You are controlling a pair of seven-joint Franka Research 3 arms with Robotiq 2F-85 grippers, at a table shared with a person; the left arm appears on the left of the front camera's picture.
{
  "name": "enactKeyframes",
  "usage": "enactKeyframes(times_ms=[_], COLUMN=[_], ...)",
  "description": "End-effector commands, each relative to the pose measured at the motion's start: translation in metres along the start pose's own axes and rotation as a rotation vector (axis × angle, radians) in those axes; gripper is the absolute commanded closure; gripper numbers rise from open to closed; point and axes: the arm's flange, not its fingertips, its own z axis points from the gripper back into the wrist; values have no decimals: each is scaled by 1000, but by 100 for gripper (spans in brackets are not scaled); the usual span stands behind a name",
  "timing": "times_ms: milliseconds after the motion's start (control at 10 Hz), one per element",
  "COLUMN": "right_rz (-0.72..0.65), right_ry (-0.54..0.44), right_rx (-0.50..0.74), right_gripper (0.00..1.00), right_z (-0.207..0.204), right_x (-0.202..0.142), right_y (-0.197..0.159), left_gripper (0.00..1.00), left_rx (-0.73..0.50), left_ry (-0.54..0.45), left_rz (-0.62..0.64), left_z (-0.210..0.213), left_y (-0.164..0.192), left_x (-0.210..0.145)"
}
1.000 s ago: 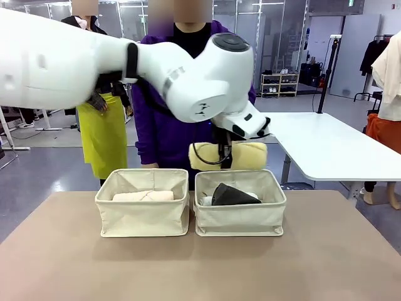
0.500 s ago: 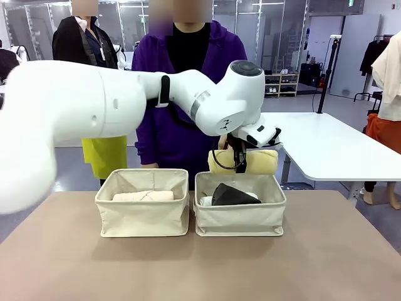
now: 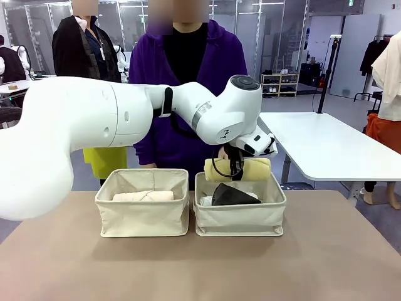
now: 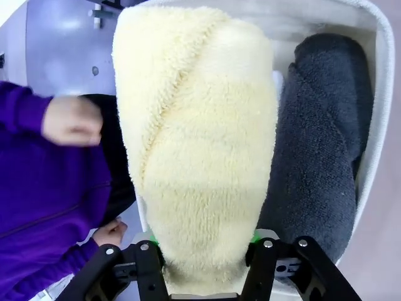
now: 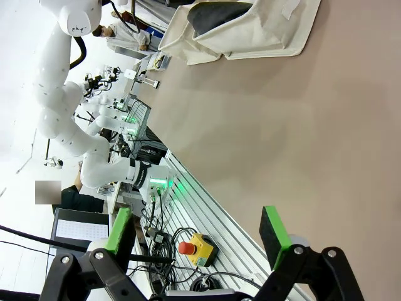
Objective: Divide the towels into two baskets.
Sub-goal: Pick up one hotel-folded towel from the bottom of the table and place it in the Fabric basket indicated by the person.
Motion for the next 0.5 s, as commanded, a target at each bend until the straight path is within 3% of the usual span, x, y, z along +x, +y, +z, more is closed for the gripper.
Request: enactKeyframes(times_ms=[0, 100, 400], right_rz=[8, 8, 8], right_ry=[-15, -15, -15], right_rx=[12, 12, 12], right_gripper=[0, 0, 0], right_z=[2, 2, 2], right_x=[1, 1, 1], right_y=[4, 4, 4], left_gripper=[9, 0, 0], left_rx=[47, 43, 39], left_ry=[5, -3, -18], left_rz=[2, -4, -2], left_z=[9, 10, 12], left_y=[-4, -7, -10], left_x=[4, 4, 6])
